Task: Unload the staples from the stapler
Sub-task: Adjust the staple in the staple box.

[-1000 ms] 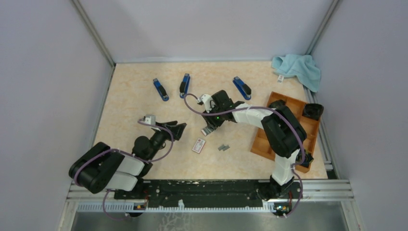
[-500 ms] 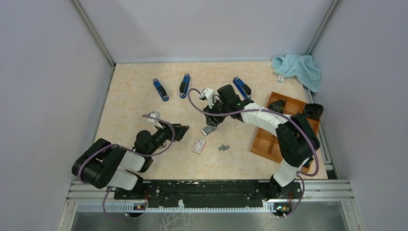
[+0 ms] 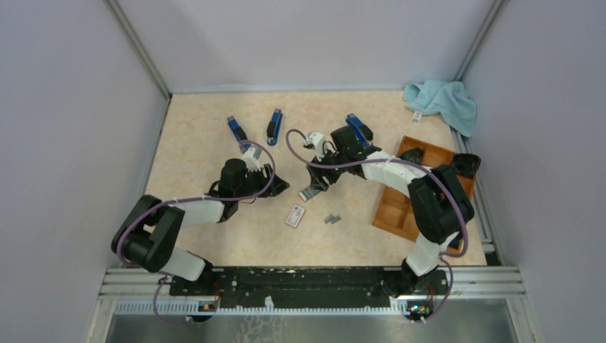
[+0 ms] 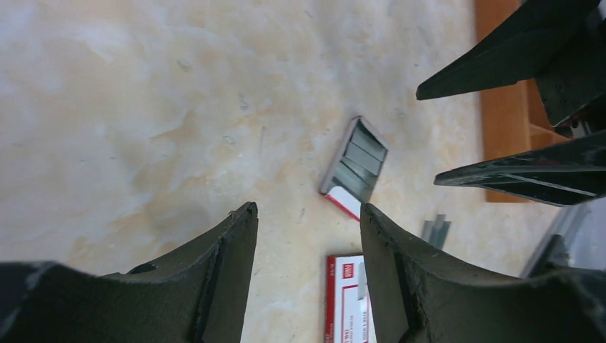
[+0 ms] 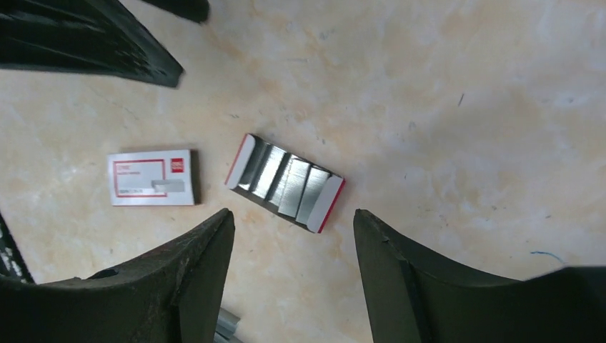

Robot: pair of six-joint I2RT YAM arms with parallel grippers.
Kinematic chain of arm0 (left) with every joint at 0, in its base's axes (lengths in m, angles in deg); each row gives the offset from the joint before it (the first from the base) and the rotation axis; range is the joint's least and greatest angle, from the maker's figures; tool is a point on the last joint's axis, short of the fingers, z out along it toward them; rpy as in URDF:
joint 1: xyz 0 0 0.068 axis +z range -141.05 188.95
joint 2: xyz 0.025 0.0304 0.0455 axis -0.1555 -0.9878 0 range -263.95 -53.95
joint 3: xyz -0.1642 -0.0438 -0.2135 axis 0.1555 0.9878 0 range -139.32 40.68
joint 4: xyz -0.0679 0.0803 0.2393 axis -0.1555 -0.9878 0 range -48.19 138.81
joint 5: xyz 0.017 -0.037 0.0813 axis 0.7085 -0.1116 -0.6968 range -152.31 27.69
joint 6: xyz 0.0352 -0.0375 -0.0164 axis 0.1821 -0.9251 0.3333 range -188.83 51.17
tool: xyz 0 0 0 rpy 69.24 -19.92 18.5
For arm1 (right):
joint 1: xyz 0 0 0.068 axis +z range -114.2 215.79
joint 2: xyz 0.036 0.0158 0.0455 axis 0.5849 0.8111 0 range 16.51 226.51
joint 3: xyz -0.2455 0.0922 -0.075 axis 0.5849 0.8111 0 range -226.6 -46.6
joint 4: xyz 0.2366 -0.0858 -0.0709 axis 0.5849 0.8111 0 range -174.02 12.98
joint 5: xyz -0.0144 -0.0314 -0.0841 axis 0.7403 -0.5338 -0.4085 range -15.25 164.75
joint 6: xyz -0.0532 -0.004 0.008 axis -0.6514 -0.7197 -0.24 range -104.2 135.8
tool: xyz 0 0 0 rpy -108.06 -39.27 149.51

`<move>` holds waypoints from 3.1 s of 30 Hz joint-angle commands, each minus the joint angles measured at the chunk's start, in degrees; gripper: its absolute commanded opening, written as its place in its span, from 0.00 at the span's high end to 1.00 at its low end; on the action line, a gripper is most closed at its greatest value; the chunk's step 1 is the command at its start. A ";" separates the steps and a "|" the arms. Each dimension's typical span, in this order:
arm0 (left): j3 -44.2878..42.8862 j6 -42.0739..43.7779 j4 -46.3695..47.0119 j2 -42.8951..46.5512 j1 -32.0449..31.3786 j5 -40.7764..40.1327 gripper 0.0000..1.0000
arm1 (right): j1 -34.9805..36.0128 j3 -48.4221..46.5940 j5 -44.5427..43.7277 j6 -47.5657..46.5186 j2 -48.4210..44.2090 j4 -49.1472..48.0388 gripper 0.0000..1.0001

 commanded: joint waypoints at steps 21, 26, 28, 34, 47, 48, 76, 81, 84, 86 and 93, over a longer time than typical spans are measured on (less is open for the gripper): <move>8.62 9.72 -8.24 20.96 -1.04 -19.39 0.41 | 2.86 -9.19 -9.89 -1.87 11.77 3.61 0.40; 7.75 10.03 -8.59 19.82 -1.13 -18.80 0.41 | 3.14 -9.31 -11.34 -1.94 12.37 4.32 0.39; 8.18 10.11 -8.28 20.34 -1.11 -18.80 0.41 | 3.14 -9.15 -11.11 -2.09 12.39 4.60 0.38; 9.72 10.02 -7.07 22.39 -1.13 -18.96 0.40 | 3.35 -9.47 -10.13 -2.53 13.41 5.71 0.37; 9.82 9.95 -7.09 22.45 -1.18 -18.98 0.40 | 4.37 -9.72 -10.75 -2.89 14.09 6.55 0.39; 9.83 10.00 -7.09 22.48 -1.14 -19.04 0.40 | 4.38 -9.74 -10.77 -2.88 14.13 6.56 0.40; 10.44 9.93 -6.65 23.36 -1.17 -19.15 0.40 | 5.65 -9.74 -13.32 -2.59 14.79 5.71 0.44; 10.53 9.94 -6.65 23.46 -1.14 -19.15 0.40 | 6.04 -9.73 -14.20 -2.46 14.86 5.43 0.44; 10.62 9.94 -6.57 23.55 -1.17 -19.15 0.40 | 6.12 -9.69 -14.31 -2.22 14.90 5.38 0.46; 10.70 9.91 -6.57 23.62 -1.18 -19.16 0.40 | 6.22 -9.82 -14.38 -2.15 14.96 5.22 0.46; 10.88 9.87 -6.48 23.82 -1.26 -19.24 0.40 | 6.57 -10.00 -15.13 -2.03 15.49 4.95 0.48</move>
